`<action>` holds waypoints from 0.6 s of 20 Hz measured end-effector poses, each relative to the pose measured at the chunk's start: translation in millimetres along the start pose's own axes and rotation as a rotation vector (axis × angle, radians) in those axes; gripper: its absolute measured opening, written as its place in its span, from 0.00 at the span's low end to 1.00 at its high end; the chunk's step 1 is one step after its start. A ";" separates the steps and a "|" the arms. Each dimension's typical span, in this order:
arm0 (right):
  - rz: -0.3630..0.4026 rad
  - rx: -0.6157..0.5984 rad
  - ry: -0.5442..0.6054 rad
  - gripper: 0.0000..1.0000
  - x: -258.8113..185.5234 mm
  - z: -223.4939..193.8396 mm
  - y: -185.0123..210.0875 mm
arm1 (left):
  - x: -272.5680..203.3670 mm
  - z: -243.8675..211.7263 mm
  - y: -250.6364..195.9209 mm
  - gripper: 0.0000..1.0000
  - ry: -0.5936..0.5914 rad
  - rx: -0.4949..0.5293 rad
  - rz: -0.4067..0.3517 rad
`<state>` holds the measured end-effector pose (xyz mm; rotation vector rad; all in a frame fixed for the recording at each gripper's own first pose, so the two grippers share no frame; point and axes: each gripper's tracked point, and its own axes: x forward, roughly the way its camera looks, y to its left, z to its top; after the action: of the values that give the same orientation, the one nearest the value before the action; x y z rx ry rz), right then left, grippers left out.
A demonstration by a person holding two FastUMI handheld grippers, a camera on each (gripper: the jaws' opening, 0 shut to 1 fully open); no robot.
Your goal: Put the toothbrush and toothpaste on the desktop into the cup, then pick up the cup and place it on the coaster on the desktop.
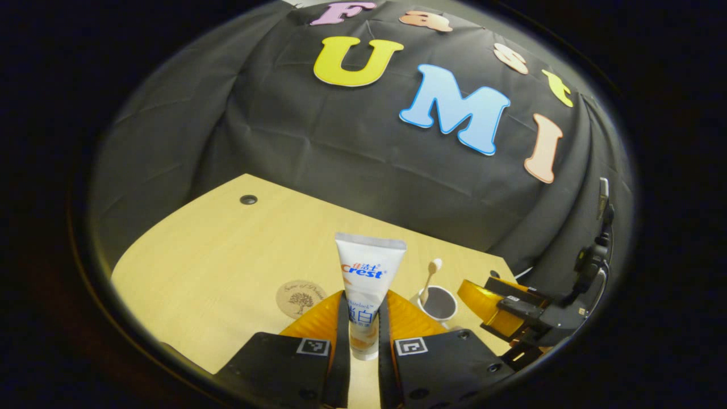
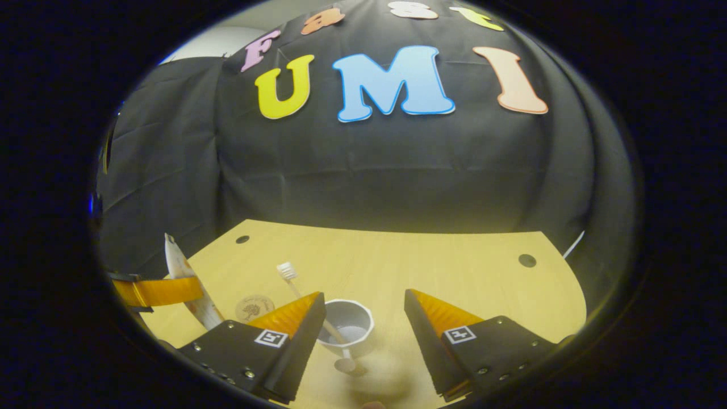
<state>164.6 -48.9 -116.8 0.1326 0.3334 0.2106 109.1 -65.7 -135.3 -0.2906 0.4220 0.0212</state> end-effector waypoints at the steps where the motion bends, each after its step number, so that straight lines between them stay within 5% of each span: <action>1: -0.014 0.017 -0.004 0.84 -5.8 1.4 -5.8 | 2.2 1.5 -6.3 0.27 -0.004 -0.009 -0.021; 12: -0.157 0.057 -0.058 0.84 -56.4 14.3 -63.8 | 36.5 13.9 -71.1 0.27 -0.076 -0.080 -0.195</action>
<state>129.0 -124.8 -96.3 0.1680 0.2909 0.0419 153.7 -131.4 -118.6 -0.4072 0.3162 -0.1413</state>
